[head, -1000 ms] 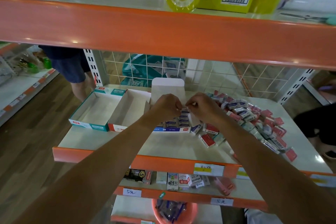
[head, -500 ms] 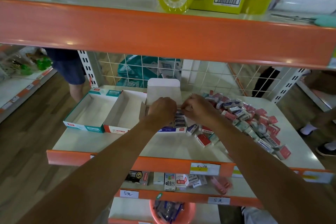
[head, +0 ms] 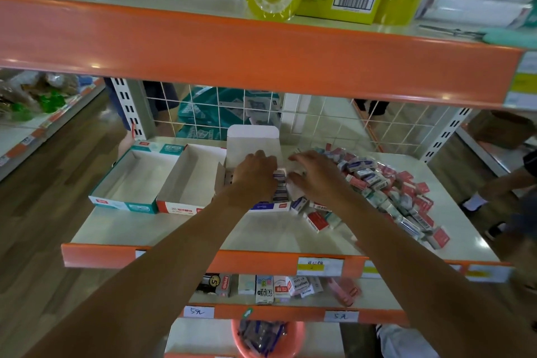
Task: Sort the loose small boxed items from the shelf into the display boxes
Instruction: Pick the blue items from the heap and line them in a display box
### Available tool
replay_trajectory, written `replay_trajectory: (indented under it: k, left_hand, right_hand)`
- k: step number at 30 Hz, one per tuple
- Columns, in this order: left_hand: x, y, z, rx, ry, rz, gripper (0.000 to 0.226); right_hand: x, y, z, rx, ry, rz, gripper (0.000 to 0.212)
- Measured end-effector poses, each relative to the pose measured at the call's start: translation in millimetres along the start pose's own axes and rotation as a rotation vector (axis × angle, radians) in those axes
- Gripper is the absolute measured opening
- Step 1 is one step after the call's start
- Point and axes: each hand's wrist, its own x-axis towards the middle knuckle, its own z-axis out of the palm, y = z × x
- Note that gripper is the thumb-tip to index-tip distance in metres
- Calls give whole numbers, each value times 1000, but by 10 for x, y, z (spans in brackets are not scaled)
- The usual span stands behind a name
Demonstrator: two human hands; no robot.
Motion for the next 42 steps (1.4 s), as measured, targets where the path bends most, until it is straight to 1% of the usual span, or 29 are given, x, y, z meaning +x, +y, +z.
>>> replay_trajectory:
  k: [3, 7, 12, 15, 19, 23, 27, 29, 34, 36, 38, 42]
  left_hand:
    - [-2, 114, -18, 60, 56, 61, 32]
    - [27, 366, -86, 127, 98, 130, 31]
    - [-30, 739, -101, 125, 89, 217, 34]
    - [-83, 918, -50, 116, 74, 259, 32]
    - [-149, 1054, 43, 110, 32, 287, 32]
    - [-218, 1248, 72, 110, -40, 340, 35]
    - [-297, 1439, 143, 87, -22, 433, 36]
    - [-354, 1528, 180, 89, -5, 473, 38]
    - [-459, 1684, 242, -16, 64, 539, 25]
    - [-485, 1752, 257, -32, 79, 550, 23]
    - [-483, 1814, 278, -9, 63, 549, 26]
    - [-408, 1930, 332, -12, 27, 565, 32]
  right_hand:
    - [-96, 110, -68, -94, 55, 15, 44]
    - [-241, 252, -190, -161, 123, 61, 39]
    - [-529, 510, -322, -202, 96, 186, 44]
    - [-711, 652, -372, -250, 89, 235, 45]
    - [-946, 789, -436, -219, 83, 288, 49]
    - [-1197, 875, -452, -198, 176, 288, 46]
    - [-1398, 959, -496, -178, 153, 332, 50]
    - [-1519, 1010, -530, -161, 191, 340, 48]
    - [-1770, 1115, -571, -146, 309, 343, 35]
    - [-1829, 1154, -564, -141, 316, 343, 33]
    - [-1876, 1172, -554, -145, 310, 342, 32]
    - [-1916, 1221, -532, -174, 246, 380, 32]
